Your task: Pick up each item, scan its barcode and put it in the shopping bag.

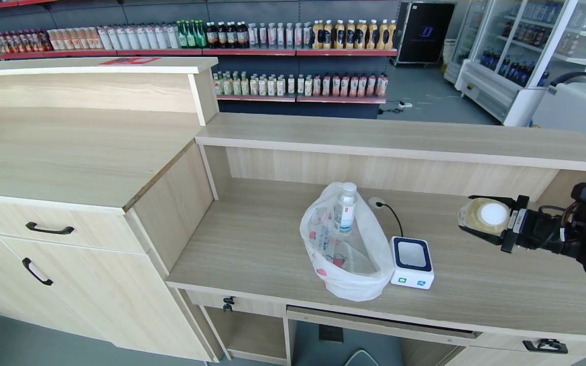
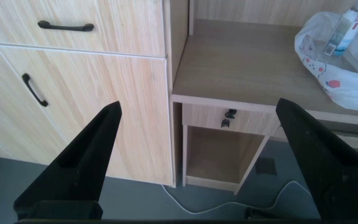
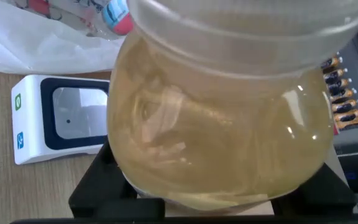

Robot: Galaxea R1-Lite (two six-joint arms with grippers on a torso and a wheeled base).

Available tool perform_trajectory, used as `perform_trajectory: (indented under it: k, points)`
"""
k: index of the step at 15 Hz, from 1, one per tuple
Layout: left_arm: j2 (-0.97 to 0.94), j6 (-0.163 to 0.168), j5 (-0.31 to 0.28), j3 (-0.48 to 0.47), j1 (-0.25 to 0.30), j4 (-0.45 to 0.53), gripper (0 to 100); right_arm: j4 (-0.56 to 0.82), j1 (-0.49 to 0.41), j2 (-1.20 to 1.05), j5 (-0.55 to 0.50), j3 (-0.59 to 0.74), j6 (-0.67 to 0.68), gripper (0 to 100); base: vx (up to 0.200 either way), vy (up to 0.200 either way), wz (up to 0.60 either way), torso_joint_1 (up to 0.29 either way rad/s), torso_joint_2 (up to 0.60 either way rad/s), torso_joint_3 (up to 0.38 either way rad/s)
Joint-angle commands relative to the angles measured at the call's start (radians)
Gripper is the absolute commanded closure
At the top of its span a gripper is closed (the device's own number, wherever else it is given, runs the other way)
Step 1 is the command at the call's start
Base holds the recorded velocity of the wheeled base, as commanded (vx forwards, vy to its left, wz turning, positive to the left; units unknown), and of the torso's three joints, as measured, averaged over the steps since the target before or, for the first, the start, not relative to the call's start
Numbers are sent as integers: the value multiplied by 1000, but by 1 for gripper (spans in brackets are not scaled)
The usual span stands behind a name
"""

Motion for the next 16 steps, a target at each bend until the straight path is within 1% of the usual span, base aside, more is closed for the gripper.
perform_trajectory:
  k: [1,4,8,10,16]
  points:
    - [2,0,0,0,0,0,0,-5,10,40,2,-1,-2,100,0,0,0,0,0,0]
    - [2,0,0,0,0,0,0,-39,44,58,11,2,-2,100,0,0,0,0,0,0]
    - [2,0,0,0,0,0,0,-39,53,68,25,5,-11,100,0,0,0,0,0,0]
    - [2,0,0,0,0,0,0,-39,53,80,34,8,-54,100,0,0,0,0,0,0]
    - [2,0,0,0,0,0,0,-56,64,117,39,2,-54,100,0,0,0,0,0,0]
